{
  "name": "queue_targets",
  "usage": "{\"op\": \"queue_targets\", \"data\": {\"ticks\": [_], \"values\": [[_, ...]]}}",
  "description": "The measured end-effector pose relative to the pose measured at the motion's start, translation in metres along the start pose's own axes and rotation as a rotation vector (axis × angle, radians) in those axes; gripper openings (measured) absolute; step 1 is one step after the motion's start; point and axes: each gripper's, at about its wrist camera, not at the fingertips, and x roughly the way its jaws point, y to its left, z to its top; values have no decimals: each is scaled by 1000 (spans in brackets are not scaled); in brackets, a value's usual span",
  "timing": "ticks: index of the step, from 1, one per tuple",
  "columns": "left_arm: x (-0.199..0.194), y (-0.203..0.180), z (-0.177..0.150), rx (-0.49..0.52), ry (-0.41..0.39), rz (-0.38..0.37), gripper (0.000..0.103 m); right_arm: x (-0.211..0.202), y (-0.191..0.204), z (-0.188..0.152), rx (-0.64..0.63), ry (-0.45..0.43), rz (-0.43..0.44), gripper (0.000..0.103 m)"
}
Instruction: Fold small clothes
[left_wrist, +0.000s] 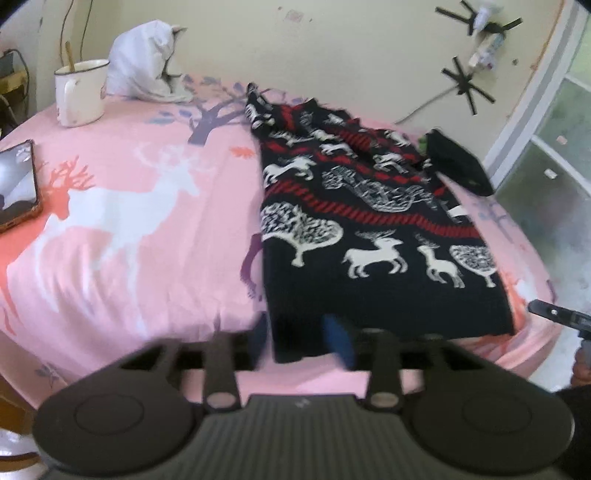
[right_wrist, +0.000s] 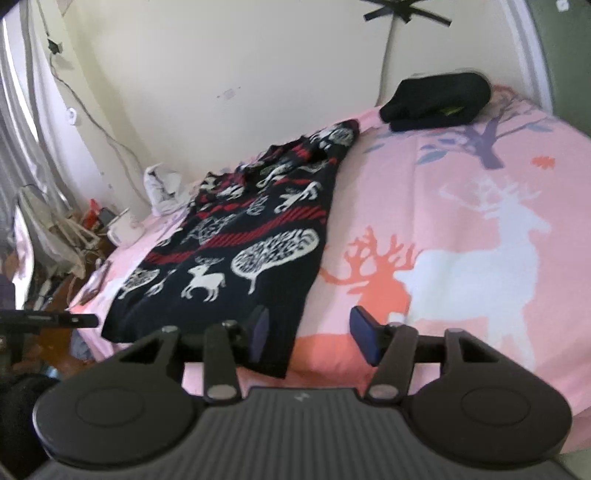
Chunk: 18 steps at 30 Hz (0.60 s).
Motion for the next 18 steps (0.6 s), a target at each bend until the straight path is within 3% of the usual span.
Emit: {"op": "queue_targets", "data": {"ticks": [4,5,6,7,10,15,18], "values": [[11,8,4,-43,36,-8,50,13,4,-4,-10,26,34,51],[16,10,4,-49,53,-7,48,20,6,-6,-11,43,50,42],[22,11,5,-56,81,-7,34,30,8,-9,-9,67,71,33],[27,10,4,-60,109,-14,5,36,13,-13,-17,67,89,23],[25,11,5,-67,136,-50,6,39,26,-9,-72,93,141,7],[-11,18,32,-147,10,-185,6,17,3,24,10,13,202,6],[-14,16,65,-162,-83,-217,6,22,-11,61,44,-76,212,6]]}}
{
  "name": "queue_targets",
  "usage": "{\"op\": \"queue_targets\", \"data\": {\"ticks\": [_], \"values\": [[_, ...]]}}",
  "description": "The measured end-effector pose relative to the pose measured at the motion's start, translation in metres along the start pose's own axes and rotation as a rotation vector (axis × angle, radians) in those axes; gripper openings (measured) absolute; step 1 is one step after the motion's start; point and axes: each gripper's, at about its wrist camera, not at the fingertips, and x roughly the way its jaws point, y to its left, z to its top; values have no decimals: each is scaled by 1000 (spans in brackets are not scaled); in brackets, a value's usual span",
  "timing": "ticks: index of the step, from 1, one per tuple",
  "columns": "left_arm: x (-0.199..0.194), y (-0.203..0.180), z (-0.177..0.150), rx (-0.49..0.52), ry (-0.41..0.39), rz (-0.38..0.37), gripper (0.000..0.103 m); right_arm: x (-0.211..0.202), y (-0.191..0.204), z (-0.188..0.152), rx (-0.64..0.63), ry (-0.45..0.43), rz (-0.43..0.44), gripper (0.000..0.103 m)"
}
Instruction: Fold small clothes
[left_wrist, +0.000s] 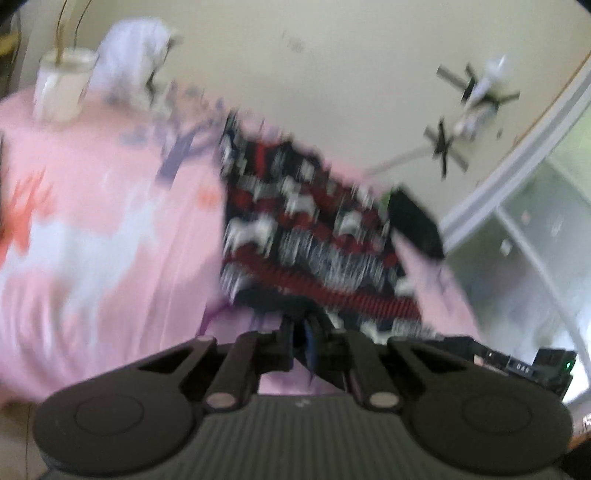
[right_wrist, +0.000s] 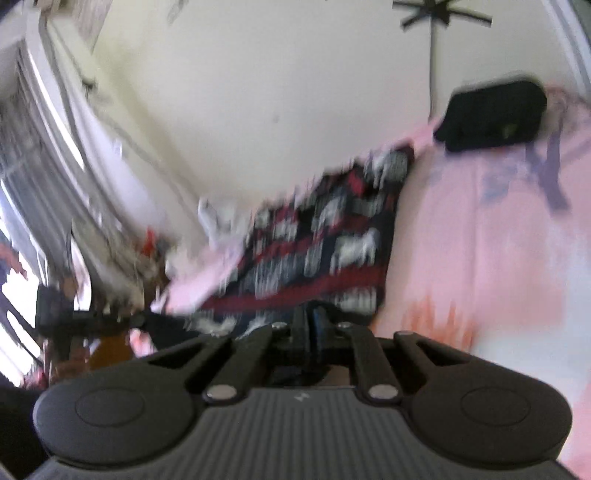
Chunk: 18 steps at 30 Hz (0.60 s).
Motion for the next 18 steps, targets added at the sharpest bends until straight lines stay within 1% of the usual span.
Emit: {"op": "queue_targets", "data": {"ticks": [2,3,5,6,7,8,9,10,11,12,13,16,17,18], "values": [[12,-5,29,7,-41,2,6,16,-8,29,-6,-42,2,5],[21,-7,46,12,-61,12,6,31,-13,48,-20,-62,-7,5],[48,-7,77,7,-99,70,7,65,-28,83,-26,-90,-48,8],[63,-4,90,-12,-119,120,11,87,-37,98,-27,-114,-92,8],[79,-1,99,-30,-121,185,27,103,-41,105,-47,-134,-156,13],[92,2,105,-44,-110,248,35,118,-47,111,-70,-129,-242,44],[101,6,105,-60,-99,286,41,130,-52,113,-67,-98,-289,60],[106,9,102,-63,-88,281,44,132,-56,110,-49,-85,-291,61],[108,11,96,-51,-73,261,47,130,-59,105,-42,-72,-248,61],[110,12,91,-36,-62,256,53,127,-62,98,-35,-53,-212,61],[112,12,85,-24,-53,265,55,125,-63,92,-35,-40,-207,61],[122,8,75,39,-7,273,55,122,-58,74,-67,2,-211,62],[127,4,71,70,7,282,54,121,-59,70,-60,12,-198,61],[132,0,68,99,21,296,49,121,-56,62,-46,21,-178,60]]}}
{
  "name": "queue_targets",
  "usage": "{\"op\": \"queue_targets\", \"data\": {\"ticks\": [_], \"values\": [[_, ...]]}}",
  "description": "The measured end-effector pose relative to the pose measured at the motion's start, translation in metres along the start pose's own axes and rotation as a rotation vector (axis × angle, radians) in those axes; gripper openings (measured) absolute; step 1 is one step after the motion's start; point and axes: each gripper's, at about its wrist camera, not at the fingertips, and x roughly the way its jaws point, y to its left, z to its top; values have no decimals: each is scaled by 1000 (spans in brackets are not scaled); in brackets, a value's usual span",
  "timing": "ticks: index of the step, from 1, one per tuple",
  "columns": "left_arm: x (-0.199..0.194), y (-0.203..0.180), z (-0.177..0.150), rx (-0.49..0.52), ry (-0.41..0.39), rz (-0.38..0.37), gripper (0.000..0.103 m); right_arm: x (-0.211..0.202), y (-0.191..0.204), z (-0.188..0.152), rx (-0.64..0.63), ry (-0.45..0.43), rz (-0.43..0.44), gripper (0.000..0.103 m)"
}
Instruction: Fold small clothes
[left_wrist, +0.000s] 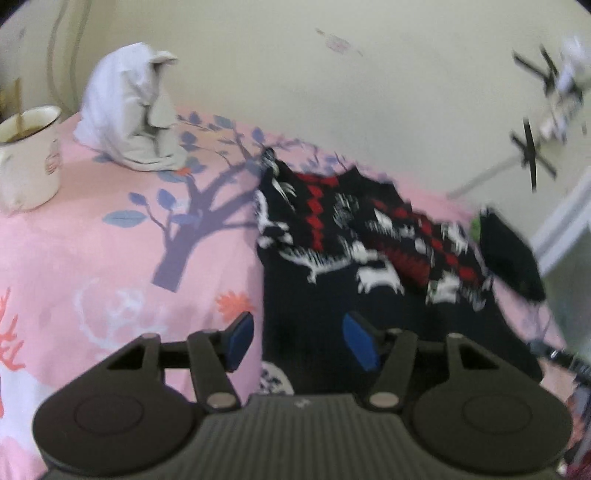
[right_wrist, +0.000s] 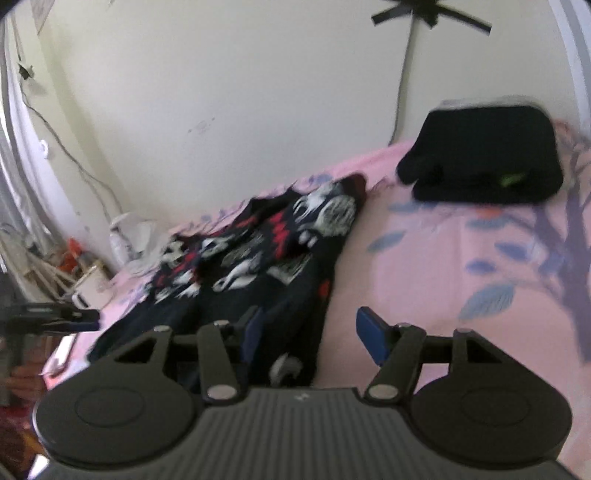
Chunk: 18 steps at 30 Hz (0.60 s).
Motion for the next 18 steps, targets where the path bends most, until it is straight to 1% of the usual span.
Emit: {"op": "queue_targets", "data": {"ticks": [2,3,4,5,6,7,8,10,11,12,13,14,15,16,17,18], "values": [[10,-8,-4,67,33,39,23,-2,3,-7,0,19,36,53],[16,-11,-7,94,58,57,8,-3,6,-11,-15,24,49,46],[18,-11,-9,102,64,69,8,-3,9,-13,-31,32,52,1],[17,-9,-10,105,56,71,8,-1,12,-14,-47,43,45,0],[14,-7,-10,106,48,83,7,-3,15,-13,-67,33,12,0],[8,-5,-9,105,33,105,7,-7,18,-9,-102,13,-34,0],[2,-1,-7,97,18,117,7,-12,19,-3,-116,-13,-56,0],[-9,6,-3,79,-2,115,7,-26,17,12,-104,-52,-37,0],[-11,9,-2,78,1,105,7,-30,18,16,-115,-57,-36,0],[-11,11,-2,75,11,103,7,-29,20,17,-138,-46,-46,0],[-7,11,-3,76,33,111,8,-22,20,16,-152,-6,-55,0],[0,12,-6,81,59,120,9,-12,17,11,-149,58,-59,0],[7,13,-9,87,97,130,13,1,10,5,-142,141,-72,0],[12,15,-12,90,121,145,14,9,6,2,-140,184,-102,2],[11,16,-13,92,122,148,16,8,3,2,-136,181,-117,13],[6,19,-10,91,118,136,21,1,0,8,-123,157,-115,22]]}}
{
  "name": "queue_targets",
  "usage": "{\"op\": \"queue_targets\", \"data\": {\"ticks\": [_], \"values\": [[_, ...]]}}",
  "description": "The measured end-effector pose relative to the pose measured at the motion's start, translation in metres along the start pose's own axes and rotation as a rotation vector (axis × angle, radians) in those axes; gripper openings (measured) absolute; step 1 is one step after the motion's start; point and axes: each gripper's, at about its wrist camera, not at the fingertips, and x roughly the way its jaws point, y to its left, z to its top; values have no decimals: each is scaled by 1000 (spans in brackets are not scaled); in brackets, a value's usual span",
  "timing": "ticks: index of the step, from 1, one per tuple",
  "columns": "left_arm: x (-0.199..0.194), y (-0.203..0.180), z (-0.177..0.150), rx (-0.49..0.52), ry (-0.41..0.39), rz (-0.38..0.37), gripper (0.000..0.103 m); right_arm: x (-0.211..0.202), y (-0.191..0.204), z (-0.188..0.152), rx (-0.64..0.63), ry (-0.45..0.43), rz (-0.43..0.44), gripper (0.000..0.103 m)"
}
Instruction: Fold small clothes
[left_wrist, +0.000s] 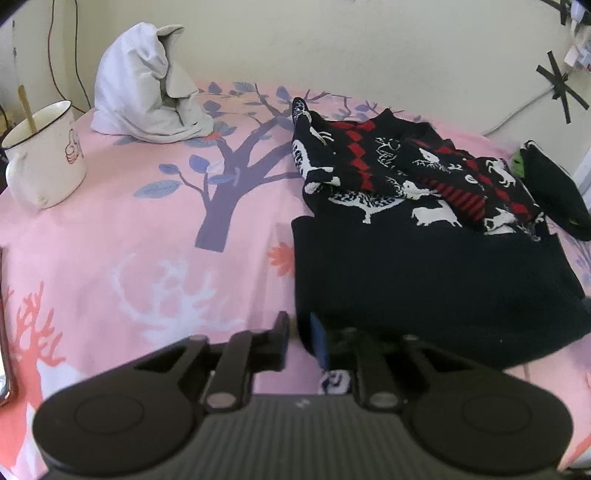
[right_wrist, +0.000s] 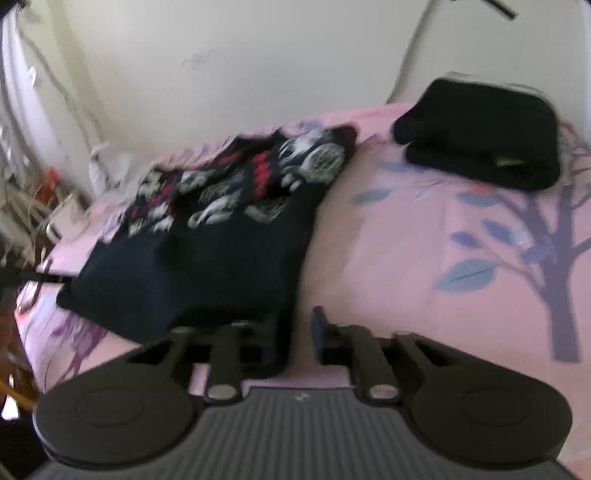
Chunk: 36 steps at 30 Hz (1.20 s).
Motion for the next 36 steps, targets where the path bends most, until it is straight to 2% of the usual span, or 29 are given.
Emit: {"op": "queue_targets", "data": {"ticks": [1,3,5,8,9,10,14,16,18,20,22,24,25,26,27,28,32,36], "values": [[-8,4,4,-11,-21,-15,28,-11,-4,8,14,-46,3,32],[-24,13,21,-30,-78,-31,32,-29,-10,30,23,-137,-8,35],[-34,13,50,-11,-144,-8,32,-32,-12,60,20,-175,3,39],[-26,-7,99,68,-208,-5,40,-10,-5,109,-4,-180,69,47],[-17,-17,117,99,-220,-19,47,6,-2,128,-17,-167,97,47],[-3,-26,134,118,-223,-38,50,24,1,145,-23,-148,114,50],[70,-65,201,137,-177,-77,50,117,13,205,5,-38,155,56],[108,-79,224,126,-144,-80,50,165,16,227,35,31,172,57],[144,-90,242,117,-101,-96,50,205,23,242,35,65,152,59],[177,-103,250,135,-57,-93,50,238,26,249,17,102,159,64],[203,-115,252,165,-16,-76,50,272,27,251,19,176,193,67],[224,-121,250,194,32,-54,44,297,28,248,-2,226,183,67],[231,-122,247,207,53,-37,32,304,28,245,-17,235,165,66],[230,-123,245,219,30,-30,27,305,30,245,-38,211,157,47],[228,-122,243,222,29,-27,13,305,34,245,-60,220,154,28],[223,-122,242,215,28,-26,11,300,35,245,-61,221,159,14],[165,-118,224,204,-45,-86,10,238,55,237,-119,129,198,12],[80,-126,180,263,-157,-120,10,149,82,212,-217,28,237,12]]}}
